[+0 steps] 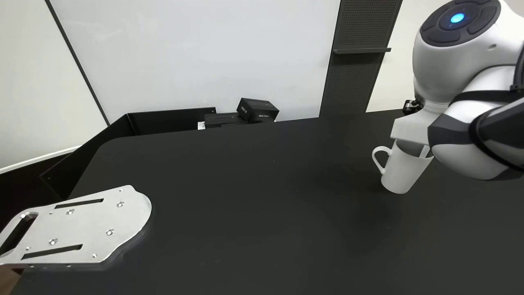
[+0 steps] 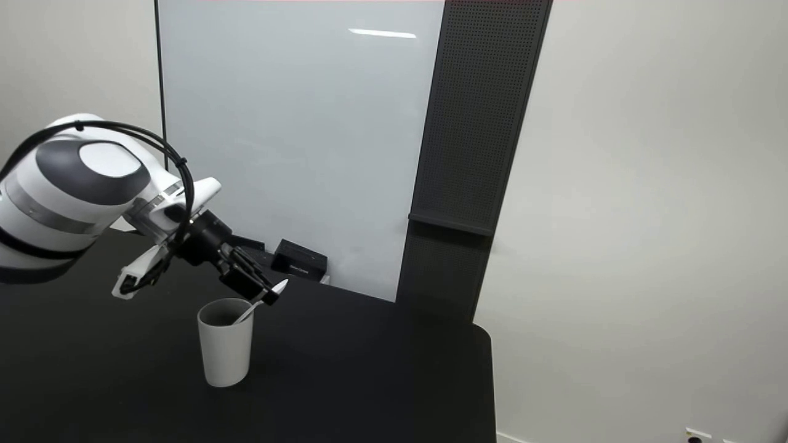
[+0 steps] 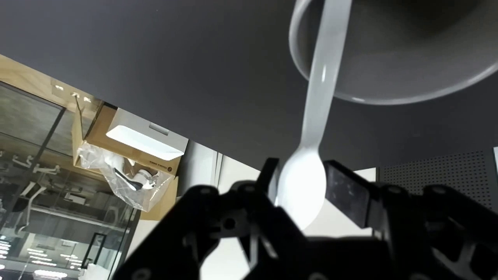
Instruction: Put the spoon in the mug
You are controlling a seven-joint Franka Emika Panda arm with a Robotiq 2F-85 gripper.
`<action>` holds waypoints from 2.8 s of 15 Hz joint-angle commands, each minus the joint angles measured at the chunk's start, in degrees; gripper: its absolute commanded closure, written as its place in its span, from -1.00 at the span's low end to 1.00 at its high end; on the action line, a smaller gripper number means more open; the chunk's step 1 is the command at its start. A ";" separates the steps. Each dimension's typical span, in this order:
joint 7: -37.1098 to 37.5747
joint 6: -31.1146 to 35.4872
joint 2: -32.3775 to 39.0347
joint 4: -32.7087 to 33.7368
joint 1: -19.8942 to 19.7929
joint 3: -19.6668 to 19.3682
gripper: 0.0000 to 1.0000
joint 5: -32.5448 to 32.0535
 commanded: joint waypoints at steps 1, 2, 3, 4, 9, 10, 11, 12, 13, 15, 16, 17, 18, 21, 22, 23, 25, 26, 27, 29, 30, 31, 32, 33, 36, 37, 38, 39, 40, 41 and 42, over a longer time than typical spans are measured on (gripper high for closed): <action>-0.13 -0.87 0.56 0.26 -0.83 1.53 0.80 0.63; -0.02 -1.07 0.67 0.38 -1.08 2.03 0.80 0.60; 0.05 -1.29 0.51 0.47 -1.32 2.45 0.46 0.68; 0.03 -1.33 0.37 0.49 -1.47 2.76 -0.20 0.67; 0.12 -1.80 0.00 0.79 -1.47 2.94 -0.74 0.38; 0.15 -1.79 -0.10 0.86 -1.20 2.53 -0.87 0.31; 0.14 -1.76 -0.29 0.96 -1.02 2.18 -0.97 0.29; 0.09 -1.76 -0.50 1.09 -0.85 1.78 -1.00 0.26; 0.05 -1.73 -0.76 1.21 -0.71 1.36 -1.00 0.27; -0.47 -1.84 -1.86 1.34 -0.60 0.49 -1.00 0.31; -1.00 -2.17 -2.69 1.42 -0.73 0.19 -1.00 0.30; -3.18 -3.11 -5.22 1.41 -1.58 0.49 -1.00 -0.10; -5.28 -3.81 -7.35 1.37 -2.31 0.85 -1.00 -0.47; -13.89 -6.85 -14.36 1.25 -4.77 1.95 -1.00 -1.72; -16.33 -8.39 -16.40 1.34 -5.48 2.14 -1.00 -1.90; -18.37 -9.83 -18.14 1.44 -6.10 2.17 -1.00 -2.10; -22.06 -13.00 -21.79 1.50 -7.21 2.19 -1.00 -2.85; -24.44 -14.46 -24.28 1.49 -8.32 2.78 -1.00 -3.45; -26.73 -15.16 -26.54 1.21 -9.19 3.23 -1.00 -4.32; -30.81 -16.91 -30.84 1.13 -11.84 5.14 -1.00 -5.93; -32.97 -17.74 -32.86 1.14 -13.59 6.55 -1.00 -6.61; -35.05 -18.26 -34.87 1.02 -15.50 8.19 -1.00 -7.36; -37.34 -18.70 -36.85 0.90 -17.78 10.19 -1.00 -8.11; -39.68 -19.13 -38.74 0.77 -20.42 12.56 -1.00 -8.80; -47.58 -22.21 -43.48 0.82 -30.69 22.35 -1.00 -9.17; -50.81 -23.79 -44.41 1.15 -35.09 26.64 -1.00 -8.05; -54.25 -25.43 -45.09 1.38 -39.72 31.17 -1.00 -6.80; -57.73 -27.10 -45.61 1.59 -44.11 35.43 -1.00 -5.54; -61.22 -29.06 -45.83 1.93 -48.56 39.81 -1.00 -3.95; -64.28 -31.99 -45.62 2.76 -52.99 44.23 -1.00 -2.34; -57.75 -27.88 -45.42 1.51 -56.60 47.99 -1.00 -6.58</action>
